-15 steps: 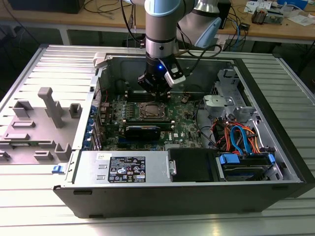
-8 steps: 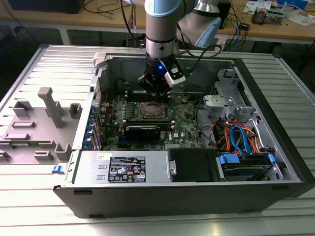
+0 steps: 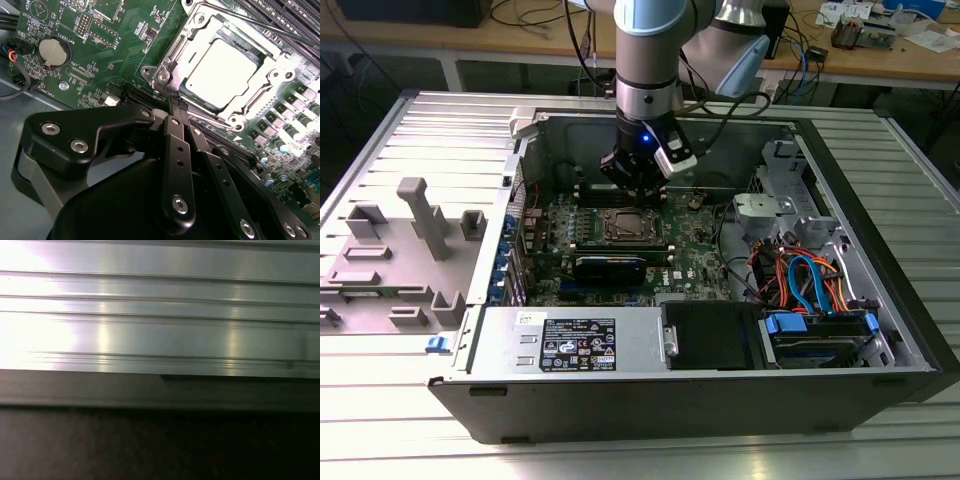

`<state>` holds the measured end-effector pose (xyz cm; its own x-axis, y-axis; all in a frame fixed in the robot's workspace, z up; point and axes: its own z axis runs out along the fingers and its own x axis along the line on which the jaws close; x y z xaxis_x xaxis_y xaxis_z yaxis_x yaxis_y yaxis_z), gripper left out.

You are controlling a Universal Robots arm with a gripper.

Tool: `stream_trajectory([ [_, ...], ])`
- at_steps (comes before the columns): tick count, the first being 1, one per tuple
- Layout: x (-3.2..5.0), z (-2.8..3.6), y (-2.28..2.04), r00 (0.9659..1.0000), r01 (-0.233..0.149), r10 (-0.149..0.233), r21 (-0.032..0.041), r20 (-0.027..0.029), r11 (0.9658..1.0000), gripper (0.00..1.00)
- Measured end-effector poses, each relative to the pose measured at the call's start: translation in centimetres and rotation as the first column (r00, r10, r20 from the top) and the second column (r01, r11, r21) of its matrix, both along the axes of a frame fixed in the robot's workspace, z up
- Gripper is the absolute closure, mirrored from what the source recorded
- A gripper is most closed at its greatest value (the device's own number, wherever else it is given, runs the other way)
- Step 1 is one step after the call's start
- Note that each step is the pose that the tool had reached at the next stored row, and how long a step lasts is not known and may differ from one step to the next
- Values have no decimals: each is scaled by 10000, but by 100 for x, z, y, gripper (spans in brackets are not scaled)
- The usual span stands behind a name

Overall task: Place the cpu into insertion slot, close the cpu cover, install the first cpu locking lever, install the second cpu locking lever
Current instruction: 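Install the first cpu locking lever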

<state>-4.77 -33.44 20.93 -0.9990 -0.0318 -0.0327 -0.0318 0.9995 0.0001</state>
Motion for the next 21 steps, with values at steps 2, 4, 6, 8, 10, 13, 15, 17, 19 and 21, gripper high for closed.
stream_trajectory([
  [2,2,-7,0,10000,1,-1,-2,0,10000,89],
  [4,2,-14,0,10000,1,-1,-2,-1,10000,89],
  [6,3,-18,0,10000,1,-1,-3,-1,10000,89],
  [8,3,-18,0,10000,1,-1,-2,-2,10000,89],
  [10,3,-19,0,10000,1,-1,-6,-1,10000,89],
  [13,4,-20,0,10000,-1,1,-41,0,10000,89],
  [15,3,-20,0,10000,1,-1,-49,-2,10000,89],
  [17,3,-24,0,10000,0,0,-53,0,10000,89],
  [19,3,-29,0,10000,0,0,-55,-1,10000,89],
  [21,3,-33,0,10000,0,0,-55,-1,10000,89],
])
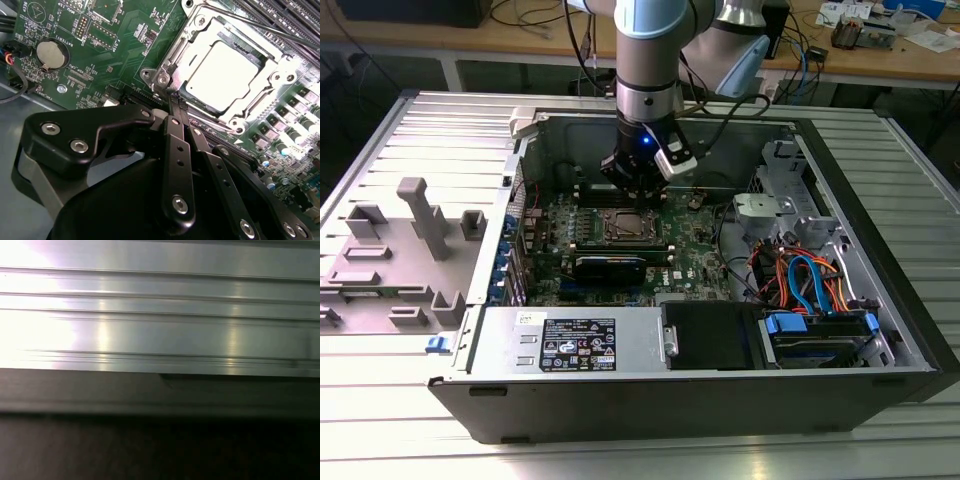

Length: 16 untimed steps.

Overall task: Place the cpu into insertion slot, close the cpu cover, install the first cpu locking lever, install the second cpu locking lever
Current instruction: 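Install the first cpu locking lever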

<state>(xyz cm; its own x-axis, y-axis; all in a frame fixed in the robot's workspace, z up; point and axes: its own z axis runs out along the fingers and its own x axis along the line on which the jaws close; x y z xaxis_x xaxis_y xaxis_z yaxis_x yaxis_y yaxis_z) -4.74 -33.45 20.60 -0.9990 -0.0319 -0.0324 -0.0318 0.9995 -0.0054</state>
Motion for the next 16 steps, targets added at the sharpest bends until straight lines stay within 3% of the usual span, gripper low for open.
stream_trajectory([
  [16,0,-1,0,10000,0,0,-4,0,10000,89],
])
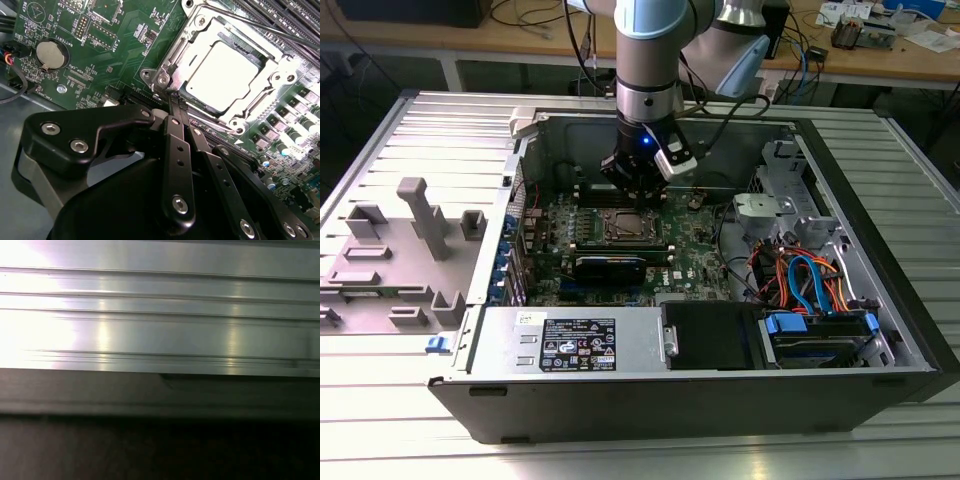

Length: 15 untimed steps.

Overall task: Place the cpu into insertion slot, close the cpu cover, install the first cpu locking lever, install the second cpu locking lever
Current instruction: 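Install the first cpu locking lever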

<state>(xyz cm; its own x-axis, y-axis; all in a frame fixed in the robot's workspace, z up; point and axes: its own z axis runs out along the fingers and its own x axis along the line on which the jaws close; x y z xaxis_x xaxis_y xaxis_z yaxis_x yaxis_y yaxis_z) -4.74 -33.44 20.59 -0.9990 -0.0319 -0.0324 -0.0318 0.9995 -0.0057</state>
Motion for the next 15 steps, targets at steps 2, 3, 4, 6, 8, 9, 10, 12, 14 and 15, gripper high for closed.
stream_trajectory([
  [2,0,1,0,10000,1,-1,0,0,10000,89],
  [3,0,2,0,10000,0,0,-1,0,10000,89],
  [4,0,4,0,10000,0,0,-1,0,10000,89],
  [6,0,5,0,10000,1,-1,0,1,10000,89],
  [8,0,6,0,10000,0,0,1,1,10000,89],
  [9,0,7,0,10000,0,0,0,0,10000,89],
  [10,0,7,0,10000,0,0,-1,1,10000,89],
  [12,0,7,0,10000,0,0,-2,1,10000,89],
  [14,0,7,-1,10000,-1,1,-18,0,10000,89],
  [15,0,7,0,10000,0,0,-30,1,10000,89],
])
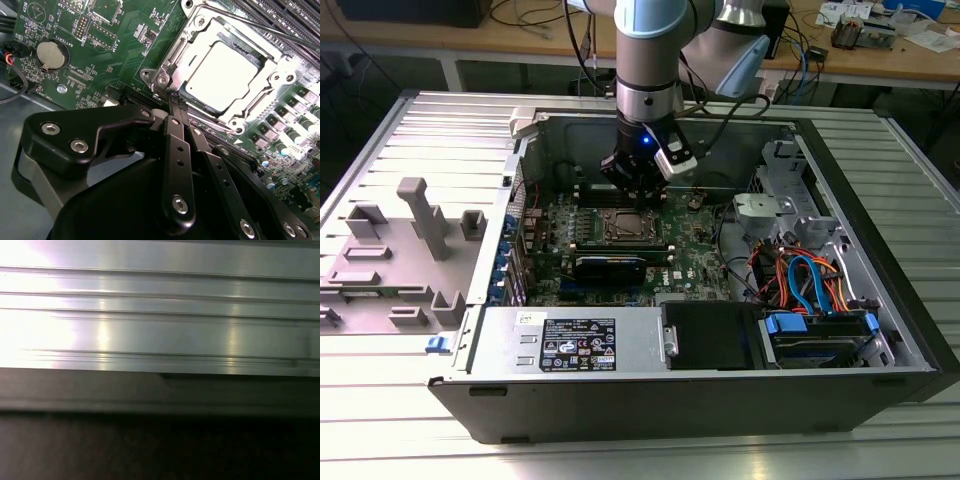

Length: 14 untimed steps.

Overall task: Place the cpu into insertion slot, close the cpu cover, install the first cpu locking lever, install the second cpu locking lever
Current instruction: 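Install the first cpu locking lever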

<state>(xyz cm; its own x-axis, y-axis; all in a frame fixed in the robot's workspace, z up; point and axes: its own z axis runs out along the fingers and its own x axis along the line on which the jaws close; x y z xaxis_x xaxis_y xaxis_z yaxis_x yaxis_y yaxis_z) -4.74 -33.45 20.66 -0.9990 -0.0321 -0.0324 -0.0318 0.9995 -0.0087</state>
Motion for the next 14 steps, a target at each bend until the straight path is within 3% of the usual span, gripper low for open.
stream_trajectory([
  [10,0,-11,-1,10000,0,0,-102,-2,9999,89],
  [12,3,-39,0,10000,1,-1,-105,-1,9999,89],
  [13,4,-31,14,10000,1,-1,-12,3,10000,89],
  [14,4,72,13,10000,0,0,-66,0,10000,89],
])
